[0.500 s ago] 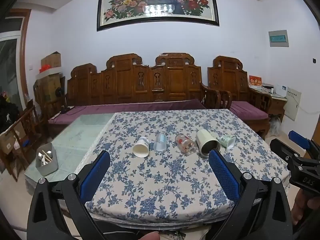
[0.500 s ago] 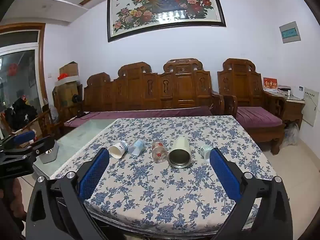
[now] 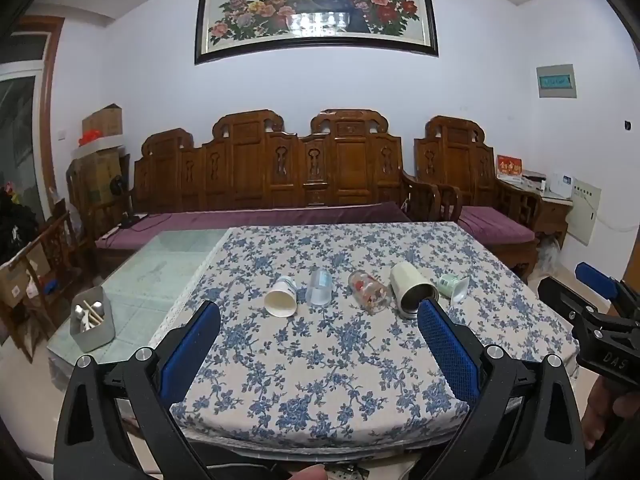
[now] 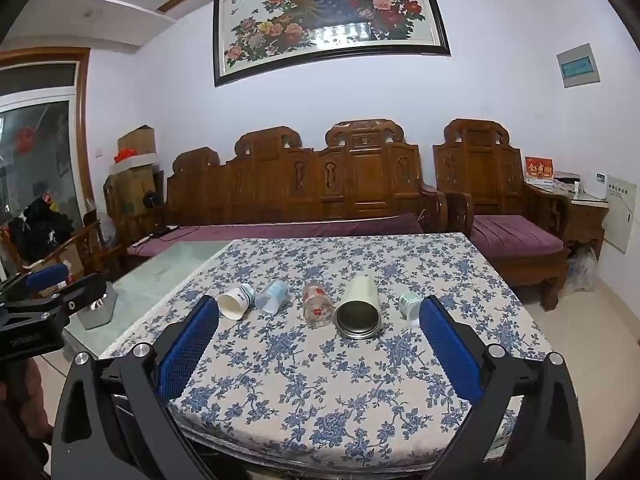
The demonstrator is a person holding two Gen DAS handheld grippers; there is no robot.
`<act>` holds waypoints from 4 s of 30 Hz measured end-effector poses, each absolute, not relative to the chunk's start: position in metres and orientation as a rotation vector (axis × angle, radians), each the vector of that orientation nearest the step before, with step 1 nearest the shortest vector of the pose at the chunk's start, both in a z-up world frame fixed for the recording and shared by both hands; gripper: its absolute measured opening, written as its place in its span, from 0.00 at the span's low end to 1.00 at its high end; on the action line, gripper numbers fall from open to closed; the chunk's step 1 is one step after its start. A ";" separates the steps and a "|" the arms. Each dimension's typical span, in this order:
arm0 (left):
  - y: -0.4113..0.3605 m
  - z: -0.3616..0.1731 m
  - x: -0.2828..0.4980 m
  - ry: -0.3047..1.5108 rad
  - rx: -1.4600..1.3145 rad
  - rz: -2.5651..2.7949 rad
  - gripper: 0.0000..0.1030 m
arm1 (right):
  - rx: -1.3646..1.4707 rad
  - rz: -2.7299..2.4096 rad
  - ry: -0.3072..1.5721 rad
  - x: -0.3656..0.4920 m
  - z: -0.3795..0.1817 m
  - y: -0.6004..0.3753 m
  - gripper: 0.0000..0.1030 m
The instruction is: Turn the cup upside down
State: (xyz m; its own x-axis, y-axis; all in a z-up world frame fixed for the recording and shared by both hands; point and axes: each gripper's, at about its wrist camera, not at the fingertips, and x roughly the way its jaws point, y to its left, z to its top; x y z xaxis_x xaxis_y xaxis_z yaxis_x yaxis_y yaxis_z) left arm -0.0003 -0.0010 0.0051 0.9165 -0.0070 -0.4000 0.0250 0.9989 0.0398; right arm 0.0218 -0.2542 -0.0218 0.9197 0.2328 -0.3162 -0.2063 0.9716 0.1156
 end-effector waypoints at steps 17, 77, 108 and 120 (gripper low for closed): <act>-0.002 0.014 -0.001 0.405 0.040 -0.015 0.92 | 0.082 0.227 0.330 0.022 -0.017 -0.256 0.98; -0.003 0.005 -0.001 0.423 0.047 -0.024 0.92 | 0.091 0.252 0.334 0.023 -0.014 -0.242 0.98; 0.039 -0.069 0.269 0.883 0.170 -0.131 0.92 | 0.005 0.454 0.718 0.256 -0.102 -0.174 0.85; 0.071 -0.132 0.374 1.065 0.087 -0.108 0.75 | -0.033 0.503 0.821 0.294 -0.139 -0.139 0.84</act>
State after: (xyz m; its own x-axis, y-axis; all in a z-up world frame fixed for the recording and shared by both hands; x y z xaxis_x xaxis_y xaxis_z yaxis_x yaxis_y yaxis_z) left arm 0.3741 0.0705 -0.1318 0.4797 -0.0458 -0.8762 0.1303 0.9913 0.0195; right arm 0.2942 -0.1385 -0.1388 0.5718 0.4159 -0.7072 -0.4410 0.8827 0.1626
